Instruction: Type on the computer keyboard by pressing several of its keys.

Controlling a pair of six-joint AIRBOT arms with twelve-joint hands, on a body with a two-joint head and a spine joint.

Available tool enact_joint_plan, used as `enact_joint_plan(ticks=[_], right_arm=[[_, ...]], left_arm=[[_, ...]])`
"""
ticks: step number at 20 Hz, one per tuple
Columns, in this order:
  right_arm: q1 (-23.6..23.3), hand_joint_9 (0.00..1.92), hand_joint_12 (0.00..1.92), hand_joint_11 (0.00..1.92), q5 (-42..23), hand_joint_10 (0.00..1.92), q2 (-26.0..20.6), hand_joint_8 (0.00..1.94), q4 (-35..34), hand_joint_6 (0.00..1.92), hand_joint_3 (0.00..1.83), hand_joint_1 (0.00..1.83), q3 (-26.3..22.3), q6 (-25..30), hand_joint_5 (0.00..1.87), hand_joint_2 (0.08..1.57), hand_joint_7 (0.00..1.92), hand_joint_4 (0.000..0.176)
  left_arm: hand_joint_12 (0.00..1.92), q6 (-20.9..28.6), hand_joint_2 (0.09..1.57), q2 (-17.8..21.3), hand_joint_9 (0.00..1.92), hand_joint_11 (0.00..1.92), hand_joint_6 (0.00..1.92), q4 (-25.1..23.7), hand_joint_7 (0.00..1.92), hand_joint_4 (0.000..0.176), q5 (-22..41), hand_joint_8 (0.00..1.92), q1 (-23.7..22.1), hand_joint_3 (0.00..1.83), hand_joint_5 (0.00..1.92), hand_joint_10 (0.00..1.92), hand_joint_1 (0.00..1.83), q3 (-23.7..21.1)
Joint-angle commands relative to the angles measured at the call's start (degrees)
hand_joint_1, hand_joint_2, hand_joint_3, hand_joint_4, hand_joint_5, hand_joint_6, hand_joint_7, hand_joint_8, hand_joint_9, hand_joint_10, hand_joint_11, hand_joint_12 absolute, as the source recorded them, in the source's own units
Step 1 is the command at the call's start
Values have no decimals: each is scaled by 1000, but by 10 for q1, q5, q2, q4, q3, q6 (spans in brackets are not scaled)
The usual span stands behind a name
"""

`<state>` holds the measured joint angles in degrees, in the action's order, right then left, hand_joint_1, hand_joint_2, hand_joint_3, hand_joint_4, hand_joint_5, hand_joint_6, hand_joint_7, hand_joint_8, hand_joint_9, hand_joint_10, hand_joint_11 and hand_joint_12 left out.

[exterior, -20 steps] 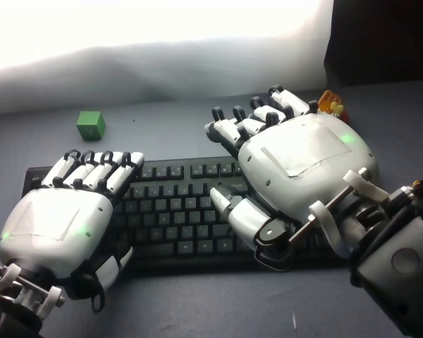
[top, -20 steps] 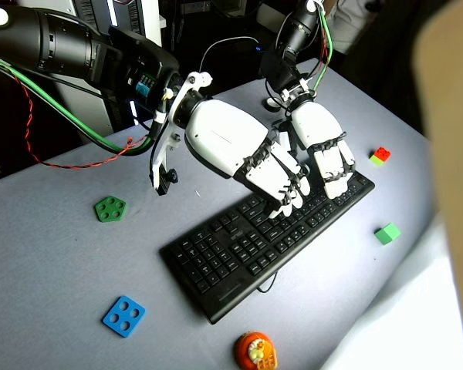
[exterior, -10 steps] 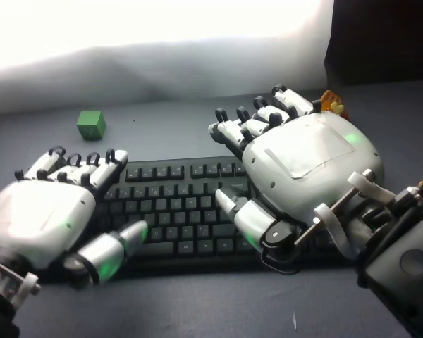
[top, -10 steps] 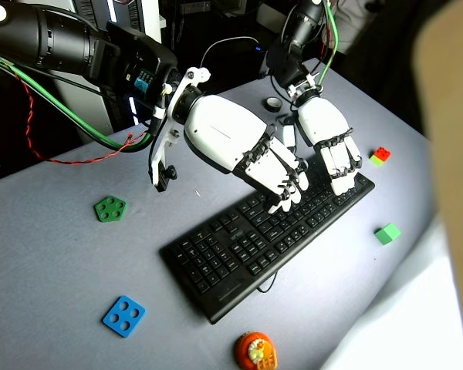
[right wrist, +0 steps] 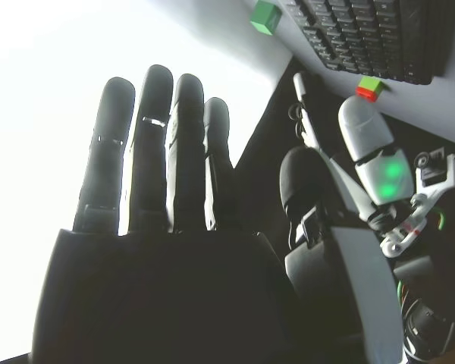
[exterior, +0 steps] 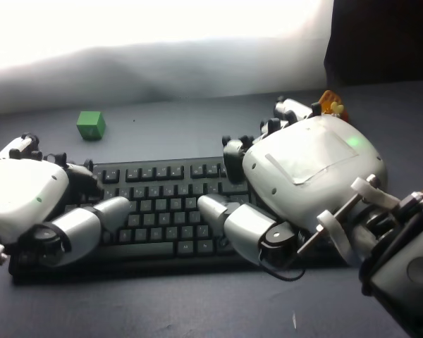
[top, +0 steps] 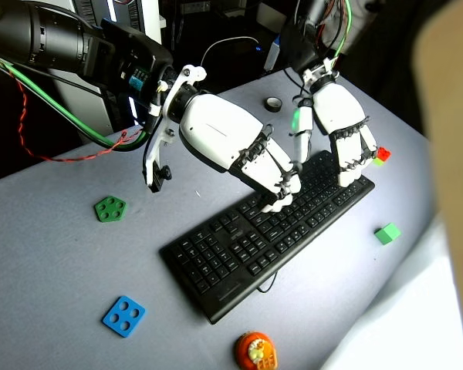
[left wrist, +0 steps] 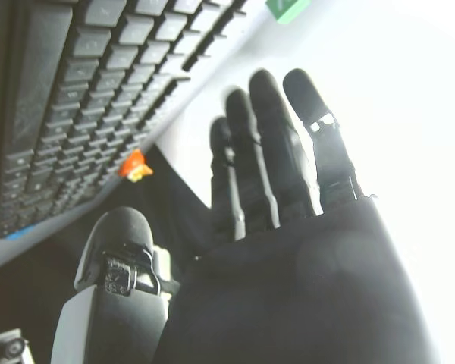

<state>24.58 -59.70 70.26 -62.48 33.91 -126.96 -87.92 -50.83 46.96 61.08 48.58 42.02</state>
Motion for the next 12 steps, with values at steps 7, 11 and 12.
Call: enact_joint_plan(ticks=[7,11,12], right_arm=[[1,1200,1921,1212,-36,1919,-7,1750,48,1757,15,201,-9,0,1009,1530,1188,0],[3,1202,1921,1239,-31,1921,-13,1819,51,1873,1,471,-14,-5,976,1529,1164,0],[3,1194,1921,1228,-31,1921,-16,1823,53,1874,1,479,-16,-5,962,1528,1156,0]], left_arm=[[1921,2,1539,47,1193,1088,1708,-22,1202,0,20,1774,-14,12,1008,1921,153,-18],[1921,13,1559,68,1230,1146,1857,-22,1216,0,9,1838,-9,10,990,1921,336,-23],[1921,16,1559,73,1225,1142,1855,-22,1207,0,4,1834,-9,8,978,1921,348,-23]])
